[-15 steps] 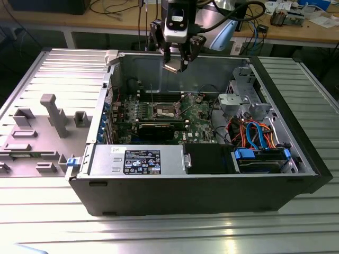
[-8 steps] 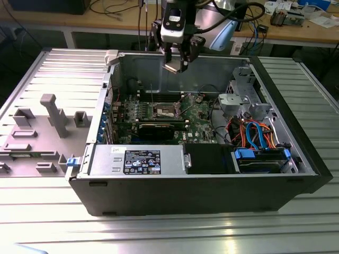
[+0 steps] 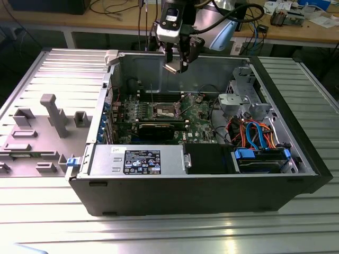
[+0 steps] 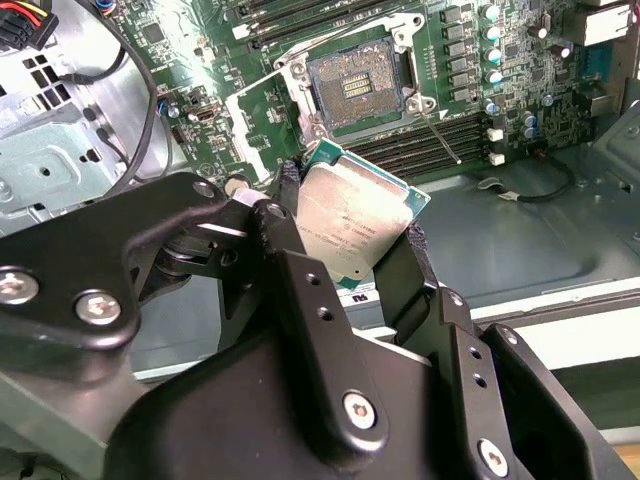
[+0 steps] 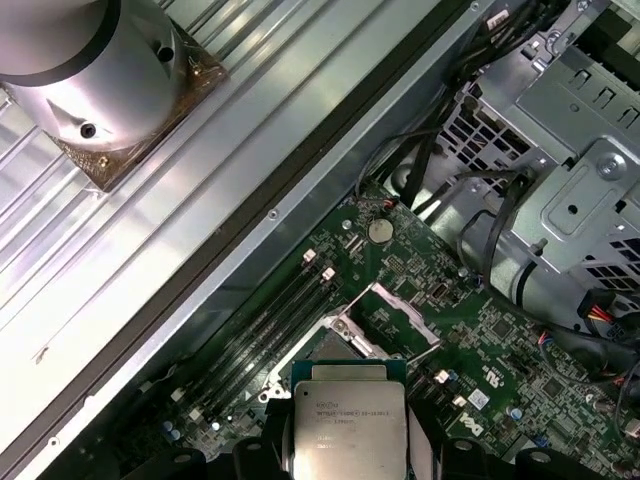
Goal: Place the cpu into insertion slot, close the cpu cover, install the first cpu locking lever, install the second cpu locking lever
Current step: 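Place the cpu into insertion slot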
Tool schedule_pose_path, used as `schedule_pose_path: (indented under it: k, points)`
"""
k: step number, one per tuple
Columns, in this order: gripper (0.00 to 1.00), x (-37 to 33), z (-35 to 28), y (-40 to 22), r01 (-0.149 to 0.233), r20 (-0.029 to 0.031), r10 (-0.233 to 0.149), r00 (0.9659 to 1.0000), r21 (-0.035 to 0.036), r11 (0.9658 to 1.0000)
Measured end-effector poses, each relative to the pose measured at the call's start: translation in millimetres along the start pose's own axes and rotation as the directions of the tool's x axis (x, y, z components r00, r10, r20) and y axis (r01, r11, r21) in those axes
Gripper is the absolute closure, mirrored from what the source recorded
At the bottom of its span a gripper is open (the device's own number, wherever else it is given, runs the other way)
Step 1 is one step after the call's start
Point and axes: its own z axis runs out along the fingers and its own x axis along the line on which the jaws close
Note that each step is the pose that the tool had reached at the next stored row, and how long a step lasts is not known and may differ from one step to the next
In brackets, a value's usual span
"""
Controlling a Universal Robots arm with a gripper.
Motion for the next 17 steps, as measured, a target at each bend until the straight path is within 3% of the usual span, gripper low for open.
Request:
schedule_pose_path:
  k: [9,15,17]
  points:
    - [0.45,0.0,0.0,0.0,-0.005,0.0004,0.005,1.0000,-0.0001,1.0000]
    - [0.45,0.0,0.2,0.0,-0.056,0.0049,0.056,0.9984,-0.0012,0.9984]
    - [0.45,0.0,0.6,0.0,-0.104,0.0090,0.104,0.9946,-0.0026,0.9946]
